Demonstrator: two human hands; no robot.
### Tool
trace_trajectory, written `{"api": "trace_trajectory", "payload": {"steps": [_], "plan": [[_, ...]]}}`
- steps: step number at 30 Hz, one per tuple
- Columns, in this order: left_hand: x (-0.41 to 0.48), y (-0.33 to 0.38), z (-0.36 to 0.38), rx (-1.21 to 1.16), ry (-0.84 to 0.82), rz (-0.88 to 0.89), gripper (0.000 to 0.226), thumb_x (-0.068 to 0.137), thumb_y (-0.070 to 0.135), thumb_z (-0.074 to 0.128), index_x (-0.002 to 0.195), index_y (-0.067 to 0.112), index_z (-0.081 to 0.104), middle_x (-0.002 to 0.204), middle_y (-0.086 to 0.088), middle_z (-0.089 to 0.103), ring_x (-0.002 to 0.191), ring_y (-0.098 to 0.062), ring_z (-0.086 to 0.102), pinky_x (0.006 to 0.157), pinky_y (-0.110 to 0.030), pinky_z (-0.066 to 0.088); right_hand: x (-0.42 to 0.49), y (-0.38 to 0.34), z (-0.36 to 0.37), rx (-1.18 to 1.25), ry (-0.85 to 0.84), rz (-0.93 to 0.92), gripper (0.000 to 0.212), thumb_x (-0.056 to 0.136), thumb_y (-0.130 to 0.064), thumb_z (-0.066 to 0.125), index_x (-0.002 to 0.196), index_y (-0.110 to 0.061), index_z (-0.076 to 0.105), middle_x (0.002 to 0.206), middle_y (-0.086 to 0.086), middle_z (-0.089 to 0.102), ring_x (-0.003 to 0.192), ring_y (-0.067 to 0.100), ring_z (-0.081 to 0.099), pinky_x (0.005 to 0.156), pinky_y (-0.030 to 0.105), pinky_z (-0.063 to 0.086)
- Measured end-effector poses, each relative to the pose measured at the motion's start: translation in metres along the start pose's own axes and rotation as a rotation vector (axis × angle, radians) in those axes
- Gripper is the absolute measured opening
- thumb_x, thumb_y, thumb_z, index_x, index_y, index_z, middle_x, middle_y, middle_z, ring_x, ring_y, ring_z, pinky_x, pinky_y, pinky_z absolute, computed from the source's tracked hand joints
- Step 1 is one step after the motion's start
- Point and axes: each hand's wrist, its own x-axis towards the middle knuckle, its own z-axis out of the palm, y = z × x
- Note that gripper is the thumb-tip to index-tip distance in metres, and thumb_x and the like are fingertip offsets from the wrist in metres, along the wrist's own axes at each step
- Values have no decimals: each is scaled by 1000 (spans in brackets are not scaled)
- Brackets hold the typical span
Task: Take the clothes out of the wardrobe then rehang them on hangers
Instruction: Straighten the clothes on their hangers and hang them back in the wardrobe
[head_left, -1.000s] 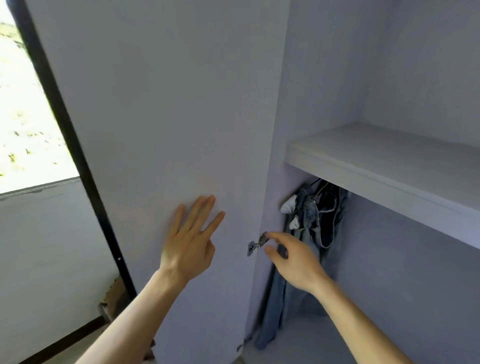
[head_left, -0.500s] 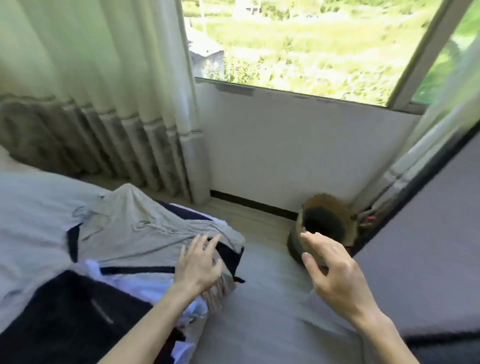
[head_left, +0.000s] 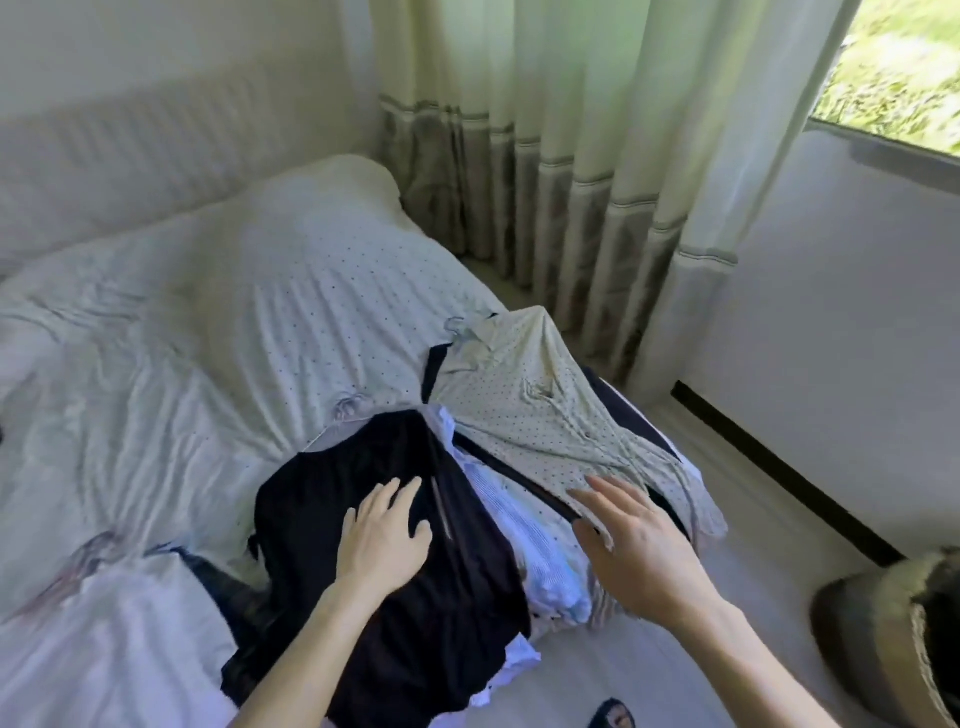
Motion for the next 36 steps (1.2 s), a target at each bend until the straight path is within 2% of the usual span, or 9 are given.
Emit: {"api": "trace_trajectory", "payload": {"steps": [3,9,16,19,24,31,36], "plan": [[8,9,6,-15,-4,-49,63,100,44,42,157,33,20,165,2,20,153,-17,13,123,-45,17,26,14,-1,-36,-58,-42,50,103,-48,38,152,-39,33,162,-11,25,152,10,14,123,28,13],[37,43,18,4,-9,-70,63,101,43,43,158,29,21,164,-2,22,153,-19,15,122,-49,19,68,55,-2,-100,-147,-101,52,102,-52,35,153,-39,31,164,-8,23,153,14,13,124,37,19],[101,59,43,20,-127,-68,63,100,42,42,158,29,19,165,-3,20,153,-20,11,123,-50,16,123,95,18,-151,-308,-57,57,101,-58,29,155,-41,22,165,-8,15,154,15,6,125,38,13],[151,58,58,52,-184,-41,64,99,42,43,158,27,20,164,-4,20,153,-21,12,122,-49,16,162,108,36,-168,-394,-13,58,102,-57,28,156,-38,20,166,-5,14,154,17,6,125,37,12],[256,50,78,62,-334,-17,68,97,44,47,157,24,22,165,-12,15,152,-25,15,122,-47,17,237,129,84,-175,-570,100,60,103,-52,31,158,-35,15,167,0,11,154,20,8,124,40,18],[416,14,94,-79,-383,-107,69,97,42,50,157,20,24,163,-11,19,150,-29,20,119,-44,27,337,165,157,-122,-787,300,66,103,-46,37,159,-35,3,167,2,-9,154,28,-5,125,48,10],[509,-13,116,-192,-367,-217,70,95,31,57,155,12,27,152,-16,39,139,-33,39,113,-44,35,369,183,199,-113,-800,381,72,102,-47,40,157,-40,-6,163,0,-25,152,35,-11,121,58,8]]}}
